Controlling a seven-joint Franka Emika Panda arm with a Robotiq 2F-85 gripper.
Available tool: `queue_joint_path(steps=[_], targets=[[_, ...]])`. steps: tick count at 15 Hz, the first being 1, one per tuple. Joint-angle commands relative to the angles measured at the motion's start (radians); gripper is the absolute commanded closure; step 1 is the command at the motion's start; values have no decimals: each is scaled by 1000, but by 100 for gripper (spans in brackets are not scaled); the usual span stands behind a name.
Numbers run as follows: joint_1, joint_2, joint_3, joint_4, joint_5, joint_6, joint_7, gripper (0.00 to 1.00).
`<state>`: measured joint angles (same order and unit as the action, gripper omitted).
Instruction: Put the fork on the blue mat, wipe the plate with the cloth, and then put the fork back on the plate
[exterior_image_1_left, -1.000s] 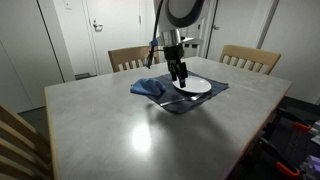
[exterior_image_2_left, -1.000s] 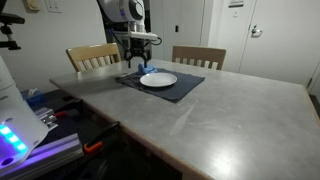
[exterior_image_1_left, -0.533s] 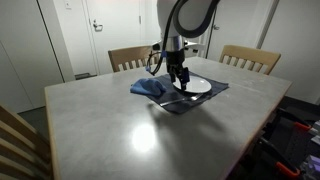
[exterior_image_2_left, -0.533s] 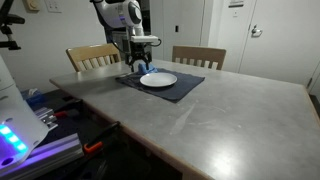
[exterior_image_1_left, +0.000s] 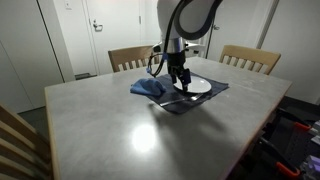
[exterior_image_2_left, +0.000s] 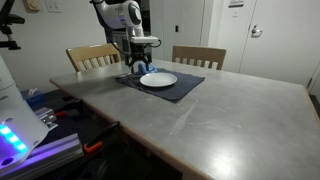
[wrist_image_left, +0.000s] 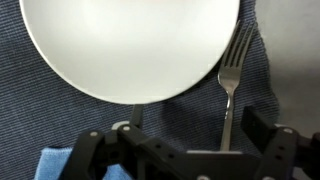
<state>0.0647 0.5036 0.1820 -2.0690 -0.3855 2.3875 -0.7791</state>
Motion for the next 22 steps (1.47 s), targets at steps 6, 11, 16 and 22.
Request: queue_joint_path(steps=[6, 11, 16, 22], targets=[[64, -24, -1, -48, 6, -102, 82, 0], [87, -19, -2, -84, -5, -74, 167, 0], [88, -11, 1, -102, -10, -63, 195, 18], [89, -8, 2, -107, -10, -64, 197, 54]])
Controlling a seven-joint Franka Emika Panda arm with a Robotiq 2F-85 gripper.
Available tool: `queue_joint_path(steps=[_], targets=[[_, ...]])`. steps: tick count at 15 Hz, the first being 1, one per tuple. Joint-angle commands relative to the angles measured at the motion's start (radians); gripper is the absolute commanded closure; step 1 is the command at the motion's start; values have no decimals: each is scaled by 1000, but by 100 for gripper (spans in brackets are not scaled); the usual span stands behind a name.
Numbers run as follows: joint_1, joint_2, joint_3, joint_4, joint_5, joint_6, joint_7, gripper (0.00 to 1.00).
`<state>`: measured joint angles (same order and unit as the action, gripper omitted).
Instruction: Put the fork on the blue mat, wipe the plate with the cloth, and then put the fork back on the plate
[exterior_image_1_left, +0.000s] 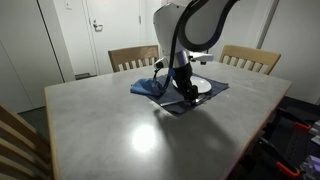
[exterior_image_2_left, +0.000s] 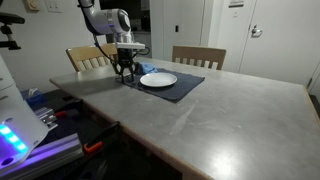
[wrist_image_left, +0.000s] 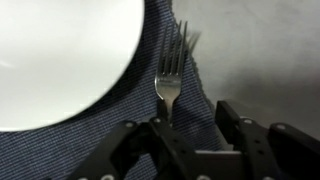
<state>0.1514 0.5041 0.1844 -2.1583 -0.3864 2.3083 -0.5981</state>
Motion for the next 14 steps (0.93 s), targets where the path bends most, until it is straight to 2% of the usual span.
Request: queue_joint_path(steps=[1, 2, 5, 6, 9, 14], targets=[[2, -8, 0, -19, -10, 17, 17, 62], [2, -10, 0, -22, -10, 17, 18, 69], [3, -11, 0, -27, -10, 19, 21, 73], [3, -12, 1, -29, -10, 21, 23, 84], [6, -18, -3, -32, -16, 19, 32, 100], [11, -33, -2, -23, -22, -15, 49, 97]])
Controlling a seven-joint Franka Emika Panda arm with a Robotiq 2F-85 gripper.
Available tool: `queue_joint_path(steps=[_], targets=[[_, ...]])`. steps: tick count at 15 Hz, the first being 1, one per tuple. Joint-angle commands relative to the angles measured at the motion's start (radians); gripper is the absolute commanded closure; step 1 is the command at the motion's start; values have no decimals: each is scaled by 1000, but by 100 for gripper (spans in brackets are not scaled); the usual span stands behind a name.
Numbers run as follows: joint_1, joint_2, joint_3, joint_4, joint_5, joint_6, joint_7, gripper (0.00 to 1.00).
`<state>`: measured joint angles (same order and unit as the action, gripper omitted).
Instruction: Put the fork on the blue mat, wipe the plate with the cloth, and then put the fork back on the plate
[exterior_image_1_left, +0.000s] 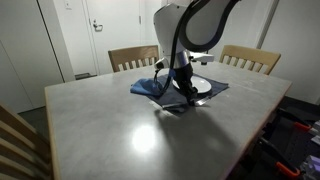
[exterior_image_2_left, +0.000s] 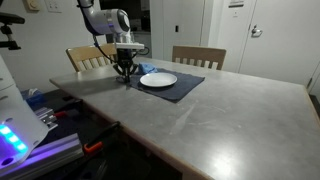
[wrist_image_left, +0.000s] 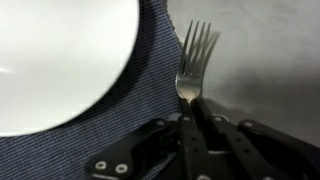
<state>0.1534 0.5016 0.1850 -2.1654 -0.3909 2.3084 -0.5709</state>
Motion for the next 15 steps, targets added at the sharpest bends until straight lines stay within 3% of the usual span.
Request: queue_joint_path(steps=[1, 15], targets=[[9, -33, -2, -15, -16, -22, 22, 97], [14, -102, 2, -12, -14, -110, 19, 97]])
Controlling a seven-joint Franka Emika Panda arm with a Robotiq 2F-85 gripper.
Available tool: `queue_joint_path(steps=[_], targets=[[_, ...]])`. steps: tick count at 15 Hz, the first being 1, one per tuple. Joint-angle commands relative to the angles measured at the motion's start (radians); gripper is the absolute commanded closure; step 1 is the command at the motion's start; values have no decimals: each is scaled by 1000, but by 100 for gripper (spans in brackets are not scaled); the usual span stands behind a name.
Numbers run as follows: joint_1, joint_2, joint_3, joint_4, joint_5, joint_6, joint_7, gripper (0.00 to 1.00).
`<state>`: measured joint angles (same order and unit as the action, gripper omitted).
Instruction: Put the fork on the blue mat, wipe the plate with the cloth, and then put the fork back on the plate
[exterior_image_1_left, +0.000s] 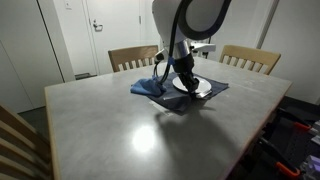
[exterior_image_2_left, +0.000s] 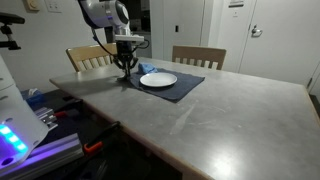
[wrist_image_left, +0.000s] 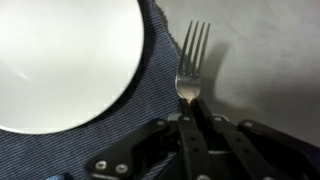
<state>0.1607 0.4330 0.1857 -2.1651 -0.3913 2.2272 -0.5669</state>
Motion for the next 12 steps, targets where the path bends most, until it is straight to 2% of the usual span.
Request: queue_joint_path(steps=[1, 5, 11, 12], targets=[[4, -35, 3, -11, -11, -28, 9, 97], [-5, 5, 22, 7, 23, -3, -17, 97], [-4, 47, 23, 6, 42, -31, -1, 97], [-2, 51, 21, 8, 41, -38, 7, 64]])
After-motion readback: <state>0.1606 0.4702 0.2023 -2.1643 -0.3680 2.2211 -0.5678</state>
